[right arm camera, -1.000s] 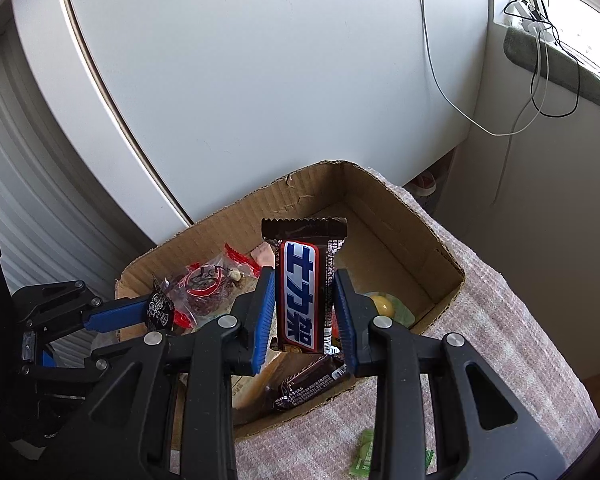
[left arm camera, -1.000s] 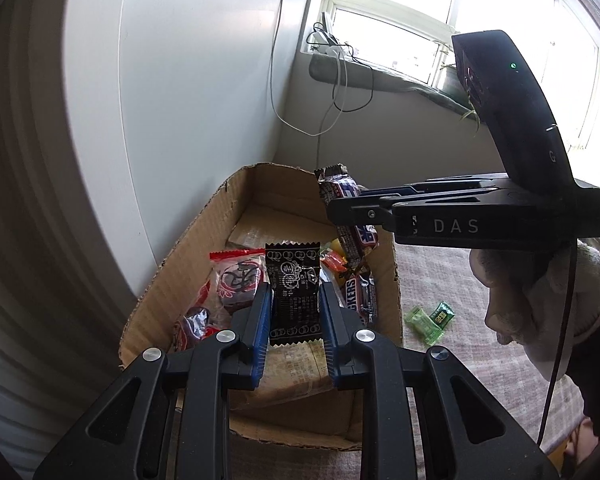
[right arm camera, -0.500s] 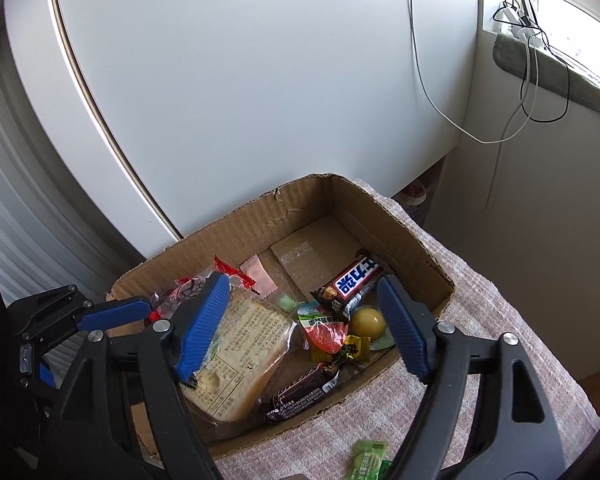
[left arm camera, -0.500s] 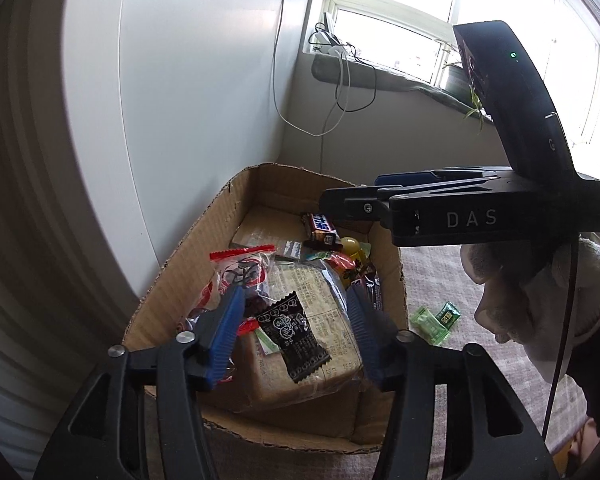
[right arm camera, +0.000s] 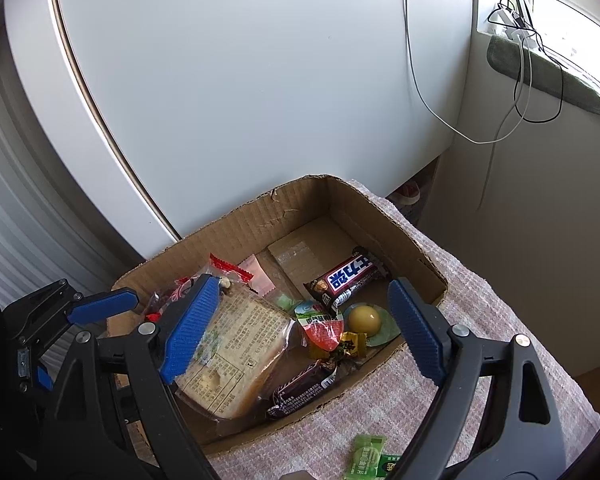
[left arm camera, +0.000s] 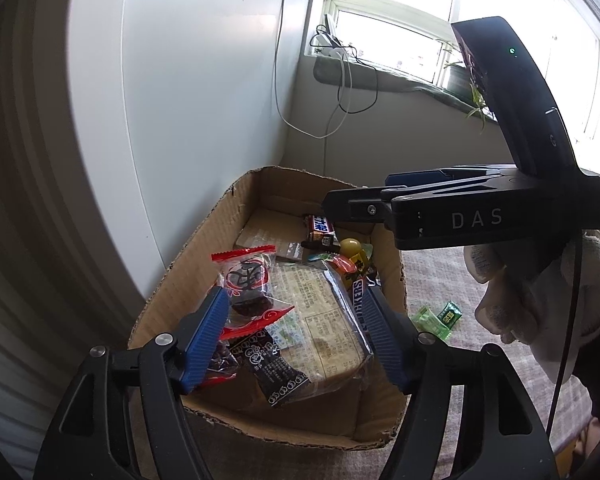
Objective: Organize snacks
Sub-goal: 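Open both grippers inside the box to release the packet and bar, then withdraw both grippers from the box toward the two green candies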
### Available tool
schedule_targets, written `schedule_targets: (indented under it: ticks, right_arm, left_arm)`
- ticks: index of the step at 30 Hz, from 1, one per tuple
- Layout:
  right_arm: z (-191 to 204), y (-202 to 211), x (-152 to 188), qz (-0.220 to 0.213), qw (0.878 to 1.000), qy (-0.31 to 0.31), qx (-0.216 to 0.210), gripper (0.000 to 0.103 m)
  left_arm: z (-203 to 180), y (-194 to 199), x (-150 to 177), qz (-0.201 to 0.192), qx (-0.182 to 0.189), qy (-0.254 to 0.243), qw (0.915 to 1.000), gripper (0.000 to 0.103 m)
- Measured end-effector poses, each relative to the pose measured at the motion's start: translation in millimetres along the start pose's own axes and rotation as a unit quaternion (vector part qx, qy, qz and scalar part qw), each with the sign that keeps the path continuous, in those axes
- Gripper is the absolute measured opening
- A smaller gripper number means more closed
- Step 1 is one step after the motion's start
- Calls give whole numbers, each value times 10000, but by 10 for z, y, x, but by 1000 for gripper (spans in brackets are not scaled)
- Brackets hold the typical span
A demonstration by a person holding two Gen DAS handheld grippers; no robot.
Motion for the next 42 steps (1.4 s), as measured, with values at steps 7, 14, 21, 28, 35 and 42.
schedule_targets:
  ticks: [7,14,21,28,35,42]
  right_arm:
    - [-26,146,31,-61,10000,-24,69,89]
    - [-80,344,108,-129,9998,-70,148,89]
    - [-206,629,267,-197,9993,-157,272,89]
    - [-407,846,521,-143,9986,-258,429,89]
    - [-583,928,848,62,9988,-177,459,89]
    - [-693,899,1143,284,9991,188,252,79]
  left_arm:
    - [-26,63,16,-26,5,-30,10000,69]
    - [-92,114,21,-51,29,-76,10000,69]
    - [-197,198,43,-108,97,-142,9998,69]
    - [-377,220,112,-89,223,-213,9995,69]
    - [-636,210,224,1,374,-375,9986,69]
    - [-913,127,341,173,514,-513,9972,60]
Point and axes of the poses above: each gripper's, at about its wrist camera, not at the fingertips, and y roughly against the way its jaws point, z to its left, x to its underside, the point moved 5 cm from there along -y, roughly the way its jaws point, and after that the axes turned 11 degrees about y, right-handed, at the moved point
